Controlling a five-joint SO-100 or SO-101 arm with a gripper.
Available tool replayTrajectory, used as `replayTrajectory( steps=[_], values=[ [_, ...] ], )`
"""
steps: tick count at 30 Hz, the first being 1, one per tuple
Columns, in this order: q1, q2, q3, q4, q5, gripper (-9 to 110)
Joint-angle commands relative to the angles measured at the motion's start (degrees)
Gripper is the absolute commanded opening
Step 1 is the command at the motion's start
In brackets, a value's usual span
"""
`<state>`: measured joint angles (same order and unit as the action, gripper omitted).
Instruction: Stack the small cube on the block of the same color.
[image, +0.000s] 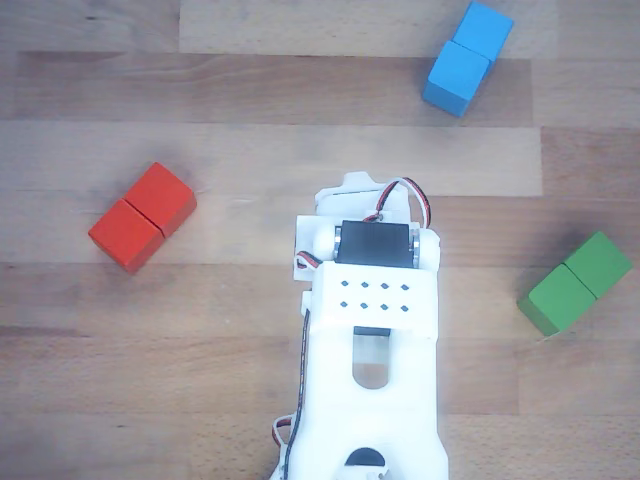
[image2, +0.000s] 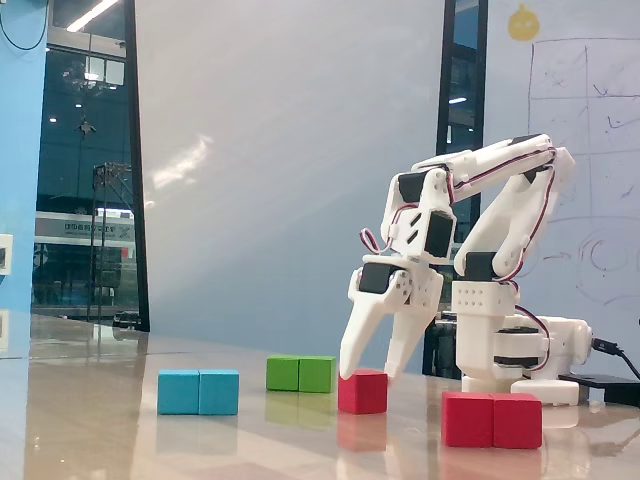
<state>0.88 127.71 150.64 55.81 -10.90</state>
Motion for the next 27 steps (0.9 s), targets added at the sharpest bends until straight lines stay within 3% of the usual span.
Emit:
replayTrajectory(
  steps=[1, 8, 27],
  values=[
    [3.52, -0.79, -0.62, -2.29, -0.26, 24],
    [9.4, -1.76, -0.97, -3.34, 0.09, 24],
    [4.57, -1.85, -0.53, -2.99, -0.09, 24]
  ],
)
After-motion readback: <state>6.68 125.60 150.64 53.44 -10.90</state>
